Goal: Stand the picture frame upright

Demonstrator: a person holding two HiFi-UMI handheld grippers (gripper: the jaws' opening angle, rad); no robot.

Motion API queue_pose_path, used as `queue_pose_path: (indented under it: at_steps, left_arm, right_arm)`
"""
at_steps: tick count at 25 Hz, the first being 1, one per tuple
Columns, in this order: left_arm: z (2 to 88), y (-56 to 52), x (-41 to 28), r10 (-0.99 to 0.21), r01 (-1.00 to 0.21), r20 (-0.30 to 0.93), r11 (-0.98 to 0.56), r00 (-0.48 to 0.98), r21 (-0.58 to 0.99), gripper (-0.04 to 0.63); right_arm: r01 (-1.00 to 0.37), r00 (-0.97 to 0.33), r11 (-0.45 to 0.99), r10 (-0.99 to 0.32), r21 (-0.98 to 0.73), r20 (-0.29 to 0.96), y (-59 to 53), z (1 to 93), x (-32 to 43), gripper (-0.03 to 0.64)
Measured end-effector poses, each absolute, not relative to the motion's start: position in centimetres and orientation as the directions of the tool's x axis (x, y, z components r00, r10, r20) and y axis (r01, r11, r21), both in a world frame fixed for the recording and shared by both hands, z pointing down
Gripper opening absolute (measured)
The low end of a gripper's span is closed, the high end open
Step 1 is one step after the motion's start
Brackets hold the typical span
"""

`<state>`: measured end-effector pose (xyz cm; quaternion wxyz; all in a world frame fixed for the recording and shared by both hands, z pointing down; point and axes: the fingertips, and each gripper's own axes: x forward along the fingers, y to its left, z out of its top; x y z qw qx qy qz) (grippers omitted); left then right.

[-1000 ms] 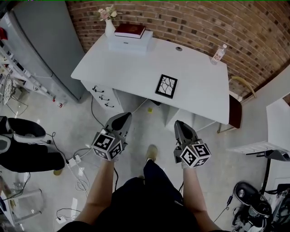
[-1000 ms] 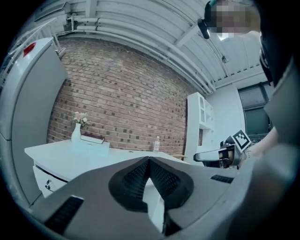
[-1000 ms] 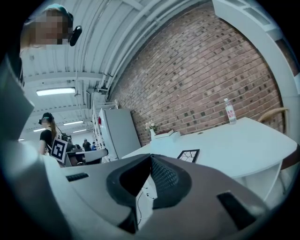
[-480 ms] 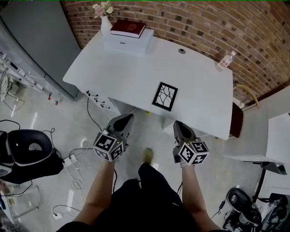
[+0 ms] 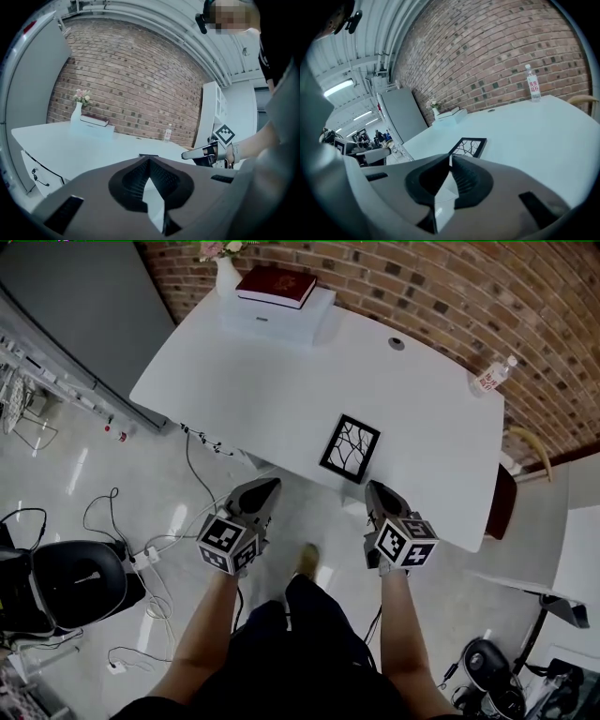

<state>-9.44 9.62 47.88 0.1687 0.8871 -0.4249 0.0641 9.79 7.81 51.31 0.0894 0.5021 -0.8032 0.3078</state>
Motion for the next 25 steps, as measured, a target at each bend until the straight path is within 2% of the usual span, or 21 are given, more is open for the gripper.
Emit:
queue_pose_path:
  at_steps: [2,7,9,25]
  left_arm:
    - [48.4,9.1,-9.2,-0.733,-0.78,0.268,-0.573,0.625,0.252,0.009]
    - [49.7,8.0,-8.4,-0.725,-0.784,0.299,-0.564,0.621,0.26,0.009]
    - [50.0,7.5,-8.2,-0.727,-0.788,0.306,-0.558,0.615,0.259,0.009]
    - [52.9,5.4,-10.2,-0.743,-0.816,0.343,-0.491,0.575,0.305,0.009]
  right_arm:
    - [-0.862,-0.482,0.297,-0.73,-0.411,0.484,6.7,52.1,10.2,0.067]
    - [-0.877,-0.46,0.255,-0.689,-0.407,0.56,4.5,54.0,11.8,0.071]
    - [-0.872,-0.469,0.248,-0.672,-0.423,0.573,3.7,54.8,11.9,0.116]
    - [-0.923,-0.382,0.205,-0.597,-0.326,0.706,-0.7,59.6,11.2,0.12]
